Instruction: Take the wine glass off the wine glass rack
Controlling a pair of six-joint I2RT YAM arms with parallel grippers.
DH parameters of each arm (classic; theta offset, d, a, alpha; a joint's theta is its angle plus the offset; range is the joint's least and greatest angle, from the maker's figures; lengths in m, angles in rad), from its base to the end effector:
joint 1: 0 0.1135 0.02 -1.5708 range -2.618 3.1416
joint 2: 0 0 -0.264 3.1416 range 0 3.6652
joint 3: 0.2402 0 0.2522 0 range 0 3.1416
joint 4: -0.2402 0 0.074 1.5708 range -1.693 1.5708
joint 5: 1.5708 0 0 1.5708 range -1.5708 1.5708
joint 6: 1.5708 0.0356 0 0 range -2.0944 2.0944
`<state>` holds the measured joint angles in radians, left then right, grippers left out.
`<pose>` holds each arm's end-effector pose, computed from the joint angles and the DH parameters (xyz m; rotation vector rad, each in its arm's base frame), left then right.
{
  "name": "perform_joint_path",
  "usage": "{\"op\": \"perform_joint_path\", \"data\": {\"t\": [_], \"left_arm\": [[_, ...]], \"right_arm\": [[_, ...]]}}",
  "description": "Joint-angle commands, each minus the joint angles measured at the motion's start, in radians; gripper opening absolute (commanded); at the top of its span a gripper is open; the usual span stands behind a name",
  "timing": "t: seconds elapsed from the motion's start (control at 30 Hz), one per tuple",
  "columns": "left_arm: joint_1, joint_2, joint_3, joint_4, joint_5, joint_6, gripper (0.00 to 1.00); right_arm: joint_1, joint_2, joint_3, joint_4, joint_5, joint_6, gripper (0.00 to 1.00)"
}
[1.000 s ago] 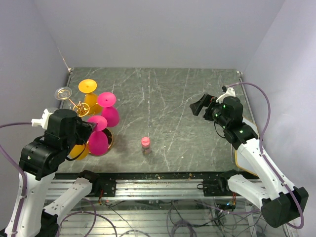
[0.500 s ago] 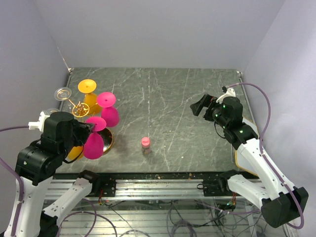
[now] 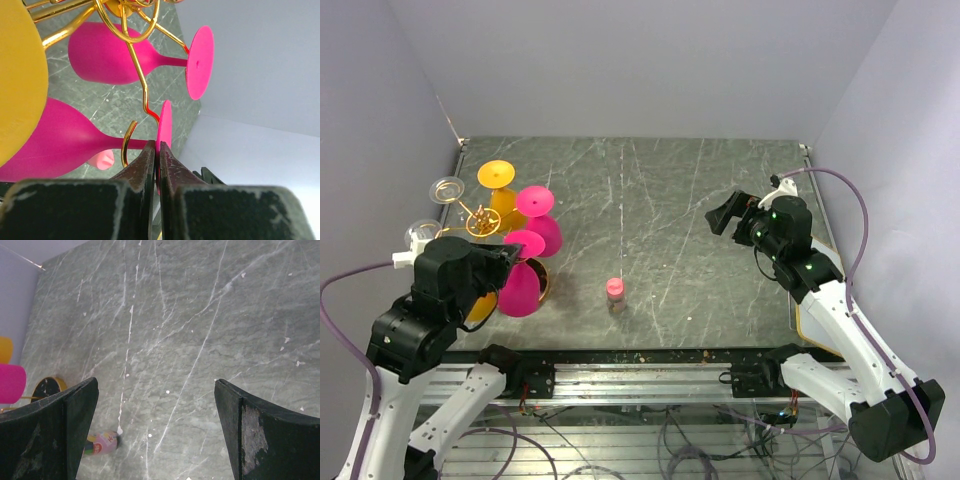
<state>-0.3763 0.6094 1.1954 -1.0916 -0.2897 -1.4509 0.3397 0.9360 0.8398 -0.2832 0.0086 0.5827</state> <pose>0.0679 -0.0159 0.3977 -1.2599 1.7534 -0.8121 0.2027 0.0713 0.3217 0.2480 1.9829 0.5951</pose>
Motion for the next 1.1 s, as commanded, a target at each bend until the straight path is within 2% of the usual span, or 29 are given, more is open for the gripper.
{"op": "perform_joint_path", "data": {"t": [0.0, 0.27, 0.5, 0.73, 1.07], "left_arm": [[0.007, -0.039, -0.039, 0.12, 0.003, -0.053, 0.07], [0.007, -0.088, -0.019, 0.072, -0.105, -0.113, 0.07], [0.007, -0.123, -0.058, 0.078, -0.153, -0.233, 0.07], [0.007, -0.088, -0.042, 0.045, -0.187, -0.311, 0.07], [0.007, -0.056, -0.051, 0.072, -0.214, -0.326, 0.07]], "right_arm": [[-0.005, 0.002, 0.01, -0.019, 0.013, -0.02, 1.0], [-0.005, 0.0, 0.013, -0.023, 0.019, -0.025, 1.0], [-0.005, -0.004, 0.016, -0.027, 0.015, -0.021, 1.0], [-0.005, -0.006, 0.018, -0.035, 0.017, -0.023, 1.0], [-0.005, -0.007, 0.013, -0.035, 0.026, -0.026, 1.0]]}}
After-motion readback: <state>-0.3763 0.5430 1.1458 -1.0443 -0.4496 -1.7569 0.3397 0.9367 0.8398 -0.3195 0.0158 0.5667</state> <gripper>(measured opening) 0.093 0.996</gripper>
